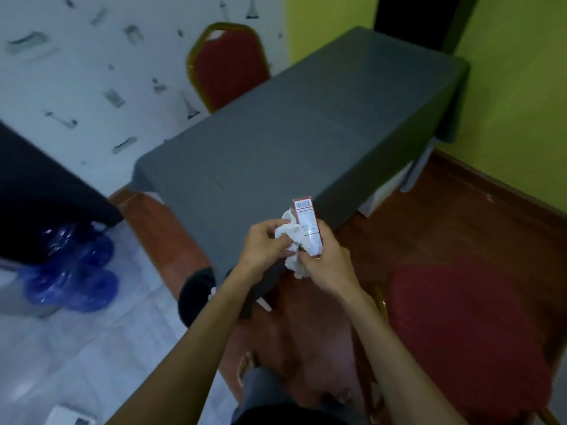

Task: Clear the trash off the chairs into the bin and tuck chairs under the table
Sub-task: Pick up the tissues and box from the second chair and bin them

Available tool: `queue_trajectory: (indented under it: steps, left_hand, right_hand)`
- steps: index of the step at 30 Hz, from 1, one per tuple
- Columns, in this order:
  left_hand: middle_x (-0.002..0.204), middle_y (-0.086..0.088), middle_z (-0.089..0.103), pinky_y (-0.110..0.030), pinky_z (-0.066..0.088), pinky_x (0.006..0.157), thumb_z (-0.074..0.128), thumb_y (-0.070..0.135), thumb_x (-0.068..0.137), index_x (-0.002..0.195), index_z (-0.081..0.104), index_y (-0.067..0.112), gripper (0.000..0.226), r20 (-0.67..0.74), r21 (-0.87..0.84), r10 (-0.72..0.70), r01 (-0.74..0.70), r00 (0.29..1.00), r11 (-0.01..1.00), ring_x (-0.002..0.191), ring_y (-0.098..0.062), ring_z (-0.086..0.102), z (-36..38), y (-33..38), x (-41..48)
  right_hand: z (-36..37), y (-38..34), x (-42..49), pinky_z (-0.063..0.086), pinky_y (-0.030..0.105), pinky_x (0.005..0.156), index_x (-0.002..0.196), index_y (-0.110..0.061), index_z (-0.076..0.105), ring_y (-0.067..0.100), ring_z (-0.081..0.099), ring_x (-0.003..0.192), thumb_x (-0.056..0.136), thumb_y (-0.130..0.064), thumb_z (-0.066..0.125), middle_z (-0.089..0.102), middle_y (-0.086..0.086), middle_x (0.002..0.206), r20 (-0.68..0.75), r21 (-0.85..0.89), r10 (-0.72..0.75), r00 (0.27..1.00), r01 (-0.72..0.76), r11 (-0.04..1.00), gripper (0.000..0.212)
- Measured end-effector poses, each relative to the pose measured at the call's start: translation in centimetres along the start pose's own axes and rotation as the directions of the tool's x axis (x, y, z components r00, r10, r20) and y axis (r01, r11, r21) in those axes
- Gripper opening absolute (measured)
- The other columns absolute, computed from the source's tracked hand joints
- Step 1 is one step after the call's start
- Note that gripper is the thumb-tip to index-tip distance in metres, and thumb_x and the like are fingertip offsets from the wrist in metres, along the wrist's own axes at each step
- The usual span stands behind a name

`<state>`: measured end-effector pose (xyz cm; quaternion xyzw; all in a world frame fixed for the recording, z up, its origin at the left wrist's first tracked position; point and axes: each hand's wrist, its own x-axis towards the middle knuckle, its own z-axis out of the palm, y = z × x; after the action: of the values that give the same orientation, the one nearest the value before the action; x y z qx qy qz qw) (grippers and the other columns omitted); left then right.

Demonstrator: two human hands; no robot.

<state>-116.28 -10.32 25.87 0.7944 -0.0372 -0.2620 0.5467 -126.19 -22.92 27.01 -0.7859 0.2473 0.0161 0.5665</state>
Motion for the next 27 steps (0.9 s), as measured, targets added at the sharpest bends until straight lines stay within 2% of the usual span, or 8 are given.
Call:
queue_trajectory:
  steps: [3,6,9,12,16,21,25,27]
  left_hand:
    - [0.096,-0.008,0.077,-0.042,0.061,0.08,0.065,-0.001,0.077,0.098,0.075,0.017,0.03,-0.102,-0.112,-0.047,0.036,0.994,0.993,0.091,-0.026,0.074,-6.5,-2.1,-1.1]
    - [0.093,-0.009,0.078,-0.04,0.061,0.078,0.061,-0.004,0.082,0.099,0.076,0.015,0.03,-0.207,-0.147,-0.078,0.048,0.975,0.988,0.086,-0.025,0.073,-12.6,-5.0,-2.8]
    - [0.093,-0.011,0.078,-0.044,0.061,0.078,0.06,-0.002,0.083,0.093,0.077,0.022,0.032,-0.279,-0.176,-0.121,0.074,0.953,0.982,0.087,-0.027,0.074,-18.4,-8.3,-3.9]
    - [0.093,-0.006,0.079,-0.041,0.062,0.08,0.059,0.001,0.082,0.102,0.078,0.017,0.032,-0.318,-0.153,-0.164,0.121,0.934,0.981,0.091,-0.025,0.075,-23.7,-11.1,-3.3]
    - [0.087,0.008,0.076,-0.031,0.063,0.075,0.067,0.009,0.088,0.107,0.077,0.014,0.022,-0.335,-0.143,-0.198,0.158,0.921,0.977,0.078,-0.006,0.073,-27.8,-13.9,-2.5]
    - [0.103,-0.001,0.077,-0.044,0.062,0.081,0.067,0.019,0.085,0.106,0.076,0.023,0.023,-0.35,-0.093,-0.346,0.336,0.87,0.937,0.09,-0.02,0.073,-30.9,-19.9,-0.3]
    - [0.11,-0.006,0.074,-0.043,0.059,0.086,0.063,0.013,0.085,0.11,0.072,0.019,0.027,-0.34,-0.079,-0.444,0.445,0.829,0.892,0.095,-0.024,0.069,-30.0,-24.4,2.2]
    - [0.112,-0.008,0.072,-0.044,0.057,0.089,0.061,0.012,0.087,0.112,0.071,0.015,0.027,-0.324,-0.079,-0.485,0.487,0.812,0.87,0.099,-0.028,0.067,-29.2,-26.8,3.9]
  right_hand:
    - [5.1,-3.5,1.0,0.042,0.001,0.054,0.135,-0.038,0.05,-0.01,0.062,0.068,0.089,-0.026,0.066,0.072,-0.007,0.116,0.135,-0.077,-0.039,0.99,0.05,0.996,0.05]
    - [11.6,-6.3,1.5,0.052,0.021,0.078,0.136,-0.039,0.049,0.017,0.07,0.103,0.087,-0.033,0.067,0.072,-0.005,0.122,0.266,-0.173,-0.026,0.964,0.074,0.982,0.053]
    - [18.6,-8.0,1.6,0.053,0.033,0.086,0.137,-0.039,0.046,0.029,0.066,0.113,0.086,-0.035,0.064,0.071,0.0,0.125,0.346,-0.23,0.005,0.938,0.08,0.97,0.054]
    - [25.2,-9.2,2.5,0.048,0.03,0.081,0.139,-0.035,0.045,0.028,0.065,0.112,0.088,-0.033,0.064,0.069,0.002,0.128,0.393,-0.253,0.06,0.917,0.046,0.966,0.054]
    - [30.1,-9.6,3.9,0.05,0.024,0.073,0.136,-0.029,0.051,0.018,0.064,0.097,0.085,-0.039,0.069,0.067,-0.007,0.119,0.368,-0.278,0.114,0.923,-0.008,0.961,0.055]
    - [36.0,-6.9,5.8,0.06,0.043,0.085,0.124,-0.031,0.057,0.024,0.07,0.101,0.074,-0.058,0.066,0.072,-0.001,0.119,0.369,-0.395,0.245,0.897,-0.087,0.915,0.057]
    - [39.5,-3.3,8.4,0.052,0.029,0.081,0.142,-0.021,0.05,0.026,0.067,0.111,0.093,-0.037,0.065,0.068,0.005,0.128,0.399,-0.445,0.333,0.854,-0.138,0.885,0.053]
    - [41.5,-0.6,10.1,0.055,0.032,0.085,0.147,-0.019,0.044,0.026,0.066,0.112,0.094,-0.036,0.066,0.066,0.007,0.131,0.406,-0.475,0.377,0.833,-0.16,0.865,0.06]
